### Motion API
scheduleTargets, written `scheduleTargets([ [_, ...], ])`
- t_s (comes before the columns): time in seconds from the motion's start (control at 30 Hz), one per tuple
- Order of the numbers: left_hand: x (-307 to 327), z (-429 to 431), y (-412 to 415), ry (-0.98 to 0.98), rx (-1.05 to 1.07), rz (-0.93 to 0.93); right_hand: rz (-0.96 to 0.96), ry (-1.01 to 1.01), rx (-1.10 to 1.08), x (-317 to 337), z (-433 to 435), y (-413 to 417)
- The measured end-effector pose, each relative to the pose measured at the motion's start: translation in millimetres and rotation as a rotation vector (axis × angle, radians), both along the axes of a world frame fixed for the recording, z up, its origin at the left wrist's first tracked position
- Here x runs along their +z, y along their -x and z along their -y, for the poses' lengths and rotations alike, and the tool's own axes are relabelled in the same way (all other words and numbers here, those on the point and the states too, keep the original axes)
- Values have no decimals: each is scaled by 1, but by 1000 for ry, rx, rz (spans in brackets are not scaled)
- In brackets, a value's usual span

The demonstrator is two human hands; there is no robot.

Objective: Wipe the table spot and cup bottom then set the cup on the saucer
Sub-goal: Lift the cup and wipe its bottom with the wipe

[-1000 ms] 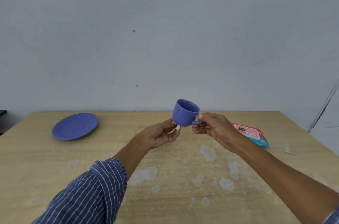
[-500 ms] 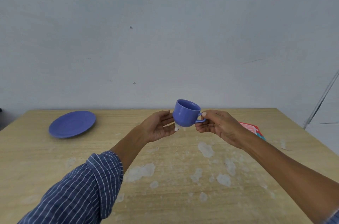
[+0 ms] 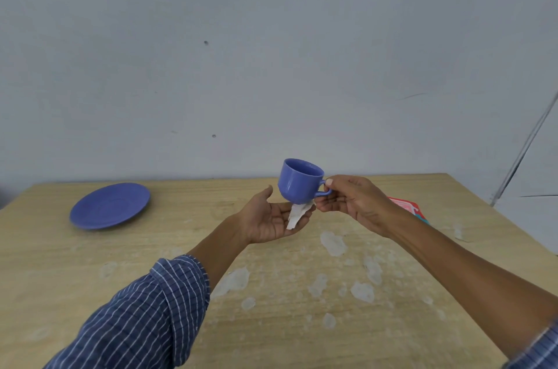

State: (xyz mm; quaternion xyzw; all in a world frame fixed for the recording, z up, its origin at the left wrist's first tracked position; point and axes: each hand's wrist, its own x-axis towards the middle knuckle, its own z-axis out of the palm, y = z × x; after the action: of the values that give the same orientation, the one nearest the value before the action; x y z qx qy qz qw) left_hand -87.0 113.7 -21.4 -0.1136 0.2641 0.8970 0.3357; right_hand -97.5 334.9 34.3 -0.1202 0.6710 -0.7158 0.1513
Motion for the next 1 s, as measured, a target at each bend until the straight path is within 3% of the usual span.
scheduleTargets([
  [0.17,9,7,-4,-11,61,46,-27,-10,-24,-3,-3,3],
  [0.47,19,19,-7,283,186,-93,-50,-55,-11,-9,-3,2],
  [0.83,9,13,5,458,430,-214,-28,-61,-51,-16,-15,5],
  [1.0,9,24,7,518,406,-193,-8,-25,-116,-22,-22,15],
])
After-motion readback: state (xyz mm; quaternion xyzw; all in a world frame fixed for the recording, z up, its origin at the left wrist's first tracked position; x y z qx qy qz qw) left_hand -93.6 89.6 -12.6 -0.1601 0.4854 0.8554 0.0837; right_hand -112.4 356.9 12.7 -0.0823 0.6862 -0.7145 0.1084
